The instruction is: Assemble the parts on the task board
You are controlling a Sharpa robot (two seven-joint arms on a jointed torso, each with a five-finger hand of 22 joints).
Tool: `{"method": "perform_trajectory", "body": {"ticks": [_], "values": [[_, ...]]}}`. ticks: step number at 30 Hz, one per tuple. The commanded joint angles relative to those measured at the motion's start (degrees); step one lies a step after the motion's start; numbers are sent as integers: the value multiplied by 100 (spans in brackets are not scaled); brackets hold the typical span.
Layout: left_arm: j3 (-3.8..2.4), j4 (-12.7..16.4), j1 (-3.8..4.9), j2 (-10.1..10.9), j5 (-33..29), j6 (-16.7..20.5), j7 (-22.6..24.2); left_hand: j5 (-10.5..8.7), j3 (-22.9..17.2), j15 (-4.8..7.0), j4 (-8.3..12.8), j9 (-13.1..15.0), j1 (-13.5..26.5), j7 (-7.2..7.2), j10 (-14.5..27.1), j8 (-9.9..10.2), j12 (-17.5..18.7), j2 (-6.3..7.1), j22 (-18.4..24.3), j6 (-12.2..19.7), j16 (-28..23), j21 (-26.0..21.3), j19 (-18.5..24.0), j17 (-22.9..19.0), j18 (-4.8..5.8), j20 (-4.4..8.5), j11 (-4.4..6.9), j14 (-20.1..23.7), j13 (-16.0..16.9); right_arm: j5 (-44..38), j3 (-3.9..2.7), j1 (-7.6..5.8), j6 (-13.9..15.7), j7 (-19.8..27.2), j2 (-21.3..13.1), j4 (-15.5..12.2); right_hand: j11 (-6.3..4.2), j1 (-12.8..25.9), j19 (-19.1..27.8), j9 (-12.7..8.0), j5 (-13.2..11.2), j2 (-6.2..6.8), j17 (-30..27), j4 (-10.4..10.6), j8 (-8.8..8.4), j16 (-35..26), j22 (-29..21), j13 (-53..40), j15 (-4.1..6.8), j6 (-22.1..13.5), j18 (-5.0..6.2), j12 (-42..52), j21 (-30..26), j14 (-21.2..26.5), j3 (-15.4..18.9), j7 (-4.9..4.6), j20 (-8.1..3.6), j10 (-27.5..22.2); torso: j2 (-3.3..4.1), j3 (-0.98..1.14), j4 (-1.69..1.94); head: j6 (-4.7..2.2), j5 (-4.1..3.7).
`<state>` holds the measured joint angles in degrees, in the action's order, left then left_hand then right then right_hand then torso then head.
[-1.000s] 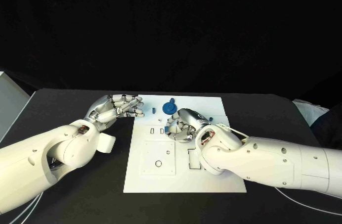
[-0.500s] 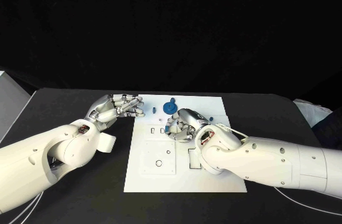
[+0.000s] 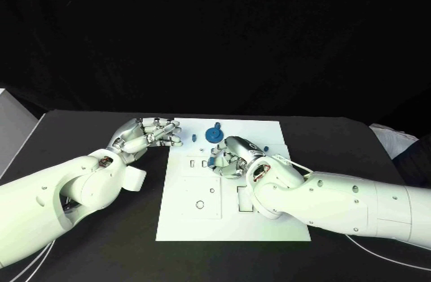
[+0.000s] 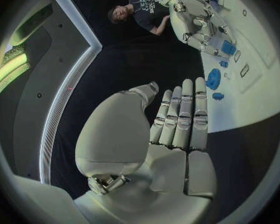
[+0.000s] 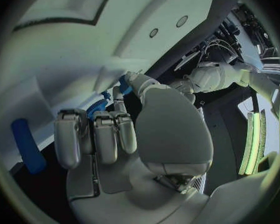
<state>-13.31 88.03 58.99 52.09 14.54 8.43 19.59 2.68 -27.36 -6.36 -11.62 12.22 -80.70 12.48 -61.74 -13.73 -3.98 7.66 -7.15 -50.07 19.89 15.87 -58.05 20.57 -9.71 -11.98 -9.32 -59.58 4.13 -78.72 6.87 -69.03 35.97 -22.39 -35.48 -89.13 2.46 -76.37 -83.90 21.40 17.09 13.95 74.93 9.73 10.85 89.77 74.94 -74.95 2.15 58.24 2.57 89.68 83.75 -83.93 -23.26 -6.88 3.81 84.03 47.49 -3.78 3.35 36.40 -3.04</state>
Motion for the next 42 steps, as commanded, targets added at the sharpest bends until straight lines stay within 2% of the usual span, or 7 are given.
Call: {"method": "perform_trajectory", "body": {"ticks": [1,9,18,27,42], "values": [[-4,8,0,-9,-2,-117,18,18,-31,-1,2,8,29,44,19,20,31,8,7,22,23,15,32,9,-65,-13,-22,44,-8,-67,1,6,-42,79,-1,-12,-9,34,-342,-17,15,34,1507,7,-12,23,737,-1436,-16,-86,-64,-45,-22,-607,40,-17,-15,523,-1,1,2,5,0],[-4,4,0,-12,-2,-125,13,18,-31,-1,2,8,29,44,19,20,31,8,7,22,23,15,32,9,-65,-13,-22,44,-8,-58,2,8,29,140,2,-40,2,38,-342,-24,12,47,1507,5,-25,23,739,-1422,-25,-120,-64,-61,-22,-607,52,-30,-8,508,1,2,0,10,2],[-4,0,0,-11,-2,-131,9,18,-31,-1,2,8,29,44,19,20,31,8,7,22,23,15,32,9,-65,-13,-22,44,-8,-77,3,10,117,161,-12,-59,-12,-25,-354,-1,10,-40,1507,-25,49,23,765,-1462,-17,-32,-69,-17,-4,-607,-7,-1,-1,551,-4,-2,3,3,0],[-4,-1,0,-11,-2,-140,6,18,-31,-1,2,8,29,44,19,20,31,8,7,22,23,15,32,9,-65,-13,-22,44,-8,-89,3,10,32,123,-15,-33,-17,-28,-355,3,13,-45,1507,-28,60,23,767,-1468,-14,-19,-70,-10,-3,-607,-13,3,-3,558,-2,2,-7,0,1],[-4,-5,0,-16,-1,-153,2,17,-50,-4,22,17,50,42,25,31,24,11,7,18,32,22,42,47,-67,-18,-22,61,-4,-90,13,13,-77,92,11,41,-18,-25,-357,4,10,-42,1507,-30,66,23,772,-1466,-11,-14,-71,-12,1,-607,-13,5,-4,556,-2,5,0,8,-7]]}}
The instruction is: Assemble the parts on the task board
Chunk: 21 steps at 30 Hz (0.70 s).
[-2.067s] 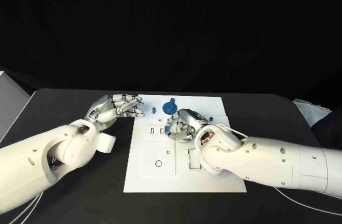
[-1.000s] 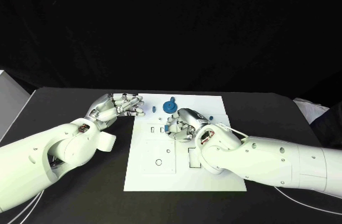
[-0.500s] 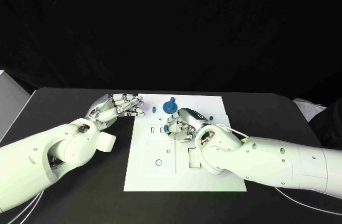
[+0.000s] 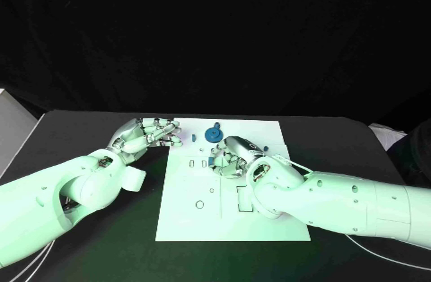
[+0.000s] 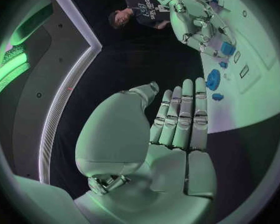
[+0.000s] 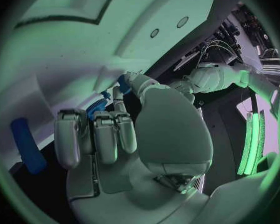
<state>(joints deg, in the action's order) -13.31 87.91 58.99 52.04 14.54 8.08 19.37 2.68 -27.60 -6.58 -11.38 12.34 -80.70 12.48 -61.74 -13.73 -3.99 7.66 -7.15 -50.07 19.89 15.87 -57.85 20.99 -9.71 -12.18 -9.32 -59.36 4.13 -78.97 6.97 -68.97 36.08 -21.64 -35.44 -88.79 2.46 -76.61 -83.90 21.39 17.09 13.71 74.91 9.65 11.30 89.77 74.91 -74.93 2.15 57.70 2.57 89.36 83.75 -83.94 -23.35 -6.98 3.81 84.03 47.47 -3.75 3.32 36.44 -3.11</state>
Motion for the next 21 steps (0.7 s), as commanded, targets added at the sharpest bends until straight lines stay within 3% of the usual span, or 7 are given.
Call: {"method": "perform_trajectory", "body": {"ticks": [1,21], "values": [[-4,6,0,-12,-1,-118,23,17,-26,18,-2,5,50,42,25,31,24,11,8,18,32,22,22,5,-67,2,-22,40,-4,-65,4,8,-88,19,9,7,-19,-1,-357,5,10,-19,1509,-21,21,23,776,-1469,-11,40,-71,20,1,-606,-4,14,-4,556,1,2,3,6,0],[-4,-2,0,-14,0,-146,-9,17,-26,18,-2,5,50,42,25,31,24,11,8,18,32,22,22,5,-67,2,-22,40,-4,-236,10,22,4,60,-13,-33,-10,52,-353,-9,-8,44,1509,-12,3,23,758,-1436,-16,-32,-67,-16,-17,-606,36,-5,-7,521,0,0,-1,9,-4]]}}
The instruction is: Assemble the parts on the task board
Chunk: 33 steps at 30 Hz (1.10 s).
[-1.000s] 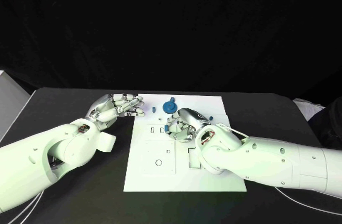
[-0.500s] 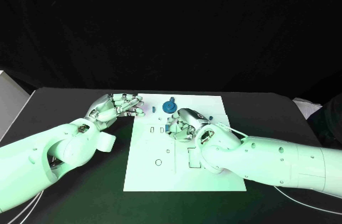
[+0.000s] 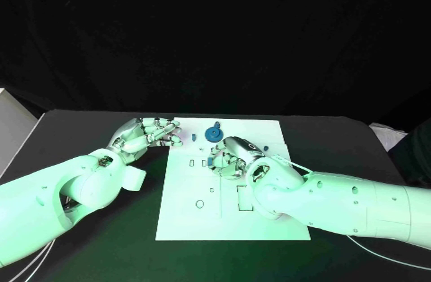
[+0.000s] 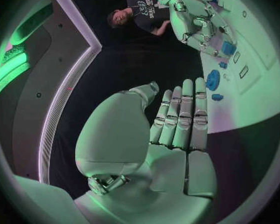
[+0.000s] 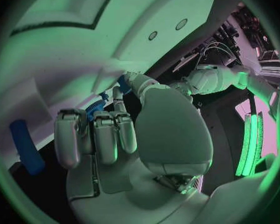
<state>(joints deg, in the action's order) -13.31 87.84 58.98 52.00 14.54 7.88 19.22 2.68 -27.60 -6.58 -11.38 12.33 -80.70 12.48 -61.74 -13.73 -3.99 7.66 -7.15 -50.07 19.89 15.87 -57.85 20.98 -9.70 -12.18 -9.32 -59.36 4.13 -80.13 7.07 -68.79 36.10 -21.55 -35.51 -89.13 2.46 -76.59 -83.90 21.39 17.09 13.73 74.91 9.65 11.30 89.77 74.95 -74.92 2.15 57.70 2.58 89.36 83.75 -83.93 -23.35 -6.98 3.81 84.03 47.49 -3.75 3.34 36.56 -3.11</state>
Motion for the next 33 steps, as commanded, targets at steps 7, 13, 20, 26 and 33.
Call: {"method": "perform_trajectory", "body": {"ticks": [7,13,20,26,33], "values": [[-4,3,1,-11,1,-139,-11,17,-30,16,2,9,58,43,28,35,24,14,8,20,33,23,26,17,-67,0,-23,47,-3,-124,0,6,-12,57,-5,1,46,78,-350,-45,-7,85,1509,-4,-66,23,745,-1374,-68,-194,-67,-89,-30,-607,83,-74,26,450,0,2,0,-2,-5],[-4,1,0,-12,2,-149,-20,17,-30,16,3,8,60,44,30,37,25,15,9,21,32,23,27,18,-67,0,-24,49,-3,-125,0,6,-21,62,-4,0,139,114,-346,-102,-83,124,1509,22,-179,23,731,-1242,-151,-424,-64,-243,-48,-607,212,-173,96,299,-1,0,-1,-4,-9],[-4,0,0,-12,4,-155,-24,17,-30,16,3,8,60,44,30,37,25,15,9,21,32,23,27,18,-67,0,-24,49,-3,-123,1,6,-26,68,-4,-9,157,111,-345,-116,-122,125,1509,29,-205,23,732,-1213,-168,-480,-63,-276,-50,-607,262,-191,115,264,1,-1,0,-1,-15],[-4,-4,0,-15,5,-157,-26,17,-30,16,3,8,60,44,30,37,25,15,9,21,32,23,27,18,-67,0,-24,49,-3,-123,1,7,10,88,-27,-40,157,111,-345,-116,-122,125,1509,29,-205,23,732,-1213,-168,-480,-63,-276,-50,-607,262,-191,115,264,-2,-3,2,3,-11],[-4,-25,-3,-24,58,-138,-47,17,-30,12,7,8,67,48,41,45,28,23,10,30,28,22,34,24,-66,-3,-28,62,-4,-110,1,9,113,209,-198,-214,193,127,-338,-149,-185,133,1509,86,-267,23,713,-1183,-203,-608,-57,-309,-71,-607,499,-229,155,227,-10,0,6,-7,14]]}}
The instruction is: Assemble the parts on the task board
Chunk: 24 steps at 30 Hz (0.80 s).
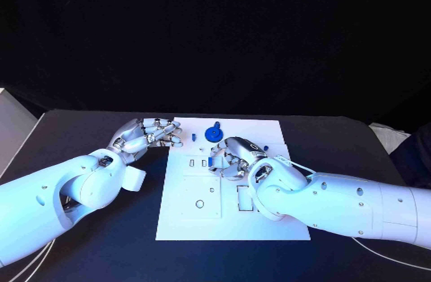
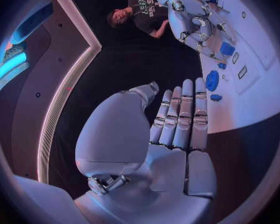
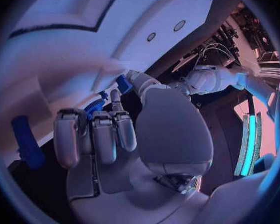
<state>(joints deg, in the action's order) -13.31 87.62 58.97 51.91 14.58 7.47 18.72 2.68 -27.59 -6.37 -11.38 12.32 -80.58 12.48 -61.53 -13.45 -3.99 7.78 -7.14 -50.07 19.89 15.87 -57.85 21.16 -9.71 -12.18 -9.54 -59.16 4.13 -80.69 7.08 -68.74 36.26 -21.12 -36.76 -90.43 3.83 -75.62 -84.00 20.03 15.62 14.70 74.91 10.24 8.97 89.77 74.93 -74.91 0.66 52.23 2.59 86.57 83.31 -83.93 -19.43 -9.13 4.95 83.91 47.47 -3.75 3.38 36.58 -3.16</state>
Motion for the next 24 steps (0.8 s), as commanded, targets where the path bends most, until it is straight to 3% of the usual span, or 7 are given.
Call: {"method": "perform_trajectory", "body": {"ticks": [1,7,12,16,19,22,24], "values": [[-4,-10,-3,-17,80,-91,-11,17,-22,-11,5,9,68,54,27,22,30,22,10,37,28,22,37,10,-65,-5,-11,45,-5,-36,-1,4,106,219,-121,-128,73,3,-327,-26,-78,7,1509,64,-57,23,713,-1174,-69,-103,-58,-40,-32,-607,270,-29,57,225,-14,3,1,-11,28],[-4,-23,-12,-50,374,-40,-193,17,121,35,-41,-20,220,102,-150,156,-134,121,-33,261,257,138,-128,174,-82,31,5,-181,74,331,-20,-68,179,922,-494,-450,157,-389,-314,-99,-445,-168,1509,553,-216,23,701,-1068,-146,-320,-52,-146,-59,-607,1192,-119,134,92,-40,17,-32,-61,58],[-4,-64,-14,-113,699,87,-561,26,367,297,-80,140,278,-36,-367,-96,-808,123,-433,256,1773,888,-804,1111,-56,346,196,-798,465,1042,-39,-185,239,1527,-772,-624,116,-576,-294,-51,-207,-285,1509,620,-87,23,661,-1061,-118,-98,-39,-145,-103,-607,1179,-65,123,84,-88,50,-60,-71,73],[-4,-138,-11,-199,1097,212,-1129,26,551,438,-211,413,321,-153,-283,-589,-1923,45,-967,320,3149,1736,-998,1940,-58,499,336,-926,1221,1788,-61,-293,260,1889,-988,-672,55,-639,-279,6,97,-332,1484,608,79,13,626,-1063,-65,90,-29,-138,-143,-601,1048,1,76,88,-146,86,-74,-60,97],[-4,-209,1,-269,1461,232,-1548,30,626,523,-428,735,361,-241,100,-1174,-3333,9,-1497,479,4615,2517,-901,3342,-57,592,443,-1488,2218,2213,-73,-375,249,2032,-1091,-615,27,-627,-281,37,199,-338,1487,615,171,14,627,-1069,-39,161,-30,-129,-145,-602,985,30,51,98,-200,115,-75,-42,122],[-4,-291,51,-364,1878,213,-2025,17,620,565,-523,1106,599,-330,412,-1837,-4519,-53,-2016,660,5465,3272,-702,4271,-81,634,507,-1918,2990,2647,-84,-442,182,2142,-1170,-507,6,-588,-285,64,269,-340,1493,622,250,17,635,-1095,-21,207,-32,-98,-140,-603,939,52,32,131,-245,142,-79,-35,153],[-4,-356,102,-445,2161,139,-2375,28,561,634,-522,1275,745,-399,350,-2154,-5018,-35,-2926,703,5944,4069,-953,4920,35,667,562,-2257,3279,2936,-93,-481,128,2202,-1211,-410,1,-569,-291,72,280,-339,1503,625,270,21,648,-1108,-17,215,-35,-83,-128,-606,931,57,28,148,-271,159,-81,-19,171]]}}
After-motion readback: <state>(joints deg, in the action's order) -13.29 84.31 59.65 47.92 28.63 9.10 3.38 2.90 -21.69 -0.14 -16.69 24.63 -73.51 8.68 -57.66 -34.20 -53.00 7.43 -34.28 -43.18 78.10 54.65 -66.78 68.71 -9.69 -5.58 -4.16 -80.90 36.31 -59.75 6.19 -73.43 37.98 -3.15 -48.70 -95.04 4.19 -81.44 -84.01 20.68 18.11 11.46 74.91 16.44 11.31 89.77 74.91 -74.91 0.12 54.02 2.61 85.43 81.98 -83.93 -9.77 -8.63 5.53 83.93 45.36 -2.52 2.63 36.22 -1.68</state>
